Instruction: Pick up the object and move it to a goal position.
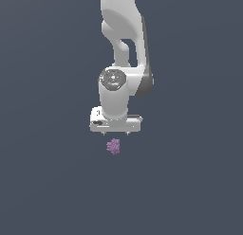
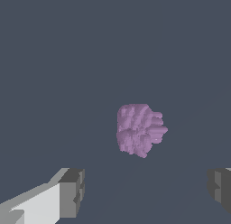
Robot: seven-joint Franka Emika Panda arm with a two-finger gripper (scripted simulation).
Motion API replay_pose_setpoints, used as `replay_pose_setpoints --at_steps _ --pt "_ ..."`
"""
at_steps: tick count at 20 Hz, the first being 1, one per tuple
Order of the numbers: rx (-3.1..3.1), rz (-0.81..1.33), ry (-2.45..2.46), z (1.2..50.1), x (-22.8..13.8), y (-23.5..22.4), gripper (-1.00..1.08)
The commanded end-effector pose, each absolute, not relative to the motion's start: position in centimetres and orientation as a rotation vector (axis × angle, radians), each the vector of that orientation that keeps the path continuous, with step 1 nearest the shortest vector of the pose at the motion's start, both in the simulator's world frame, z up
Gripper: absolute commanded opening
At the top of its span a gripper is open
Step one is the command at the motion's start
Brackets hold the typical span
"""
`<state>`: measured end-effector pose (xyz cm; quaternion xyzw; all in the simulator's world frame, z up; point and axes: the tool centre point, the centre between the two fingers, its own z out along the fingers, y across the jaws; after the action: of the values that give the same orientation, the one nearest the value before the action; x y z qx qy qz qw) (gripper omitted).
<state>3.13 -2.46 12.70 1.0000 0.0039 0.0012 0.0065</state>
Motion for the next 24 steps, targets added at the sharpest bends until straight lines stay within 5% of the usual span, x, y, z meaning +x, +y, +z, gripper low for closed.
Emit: replay_pose_setpoints --at_steps 1,24 --pt "3.133 0.002 -0.003 11.5 3.9 -3.0 1.0" --pt "3.141 0.0 -0.033 5.1 5.1 -4.0 1.0"
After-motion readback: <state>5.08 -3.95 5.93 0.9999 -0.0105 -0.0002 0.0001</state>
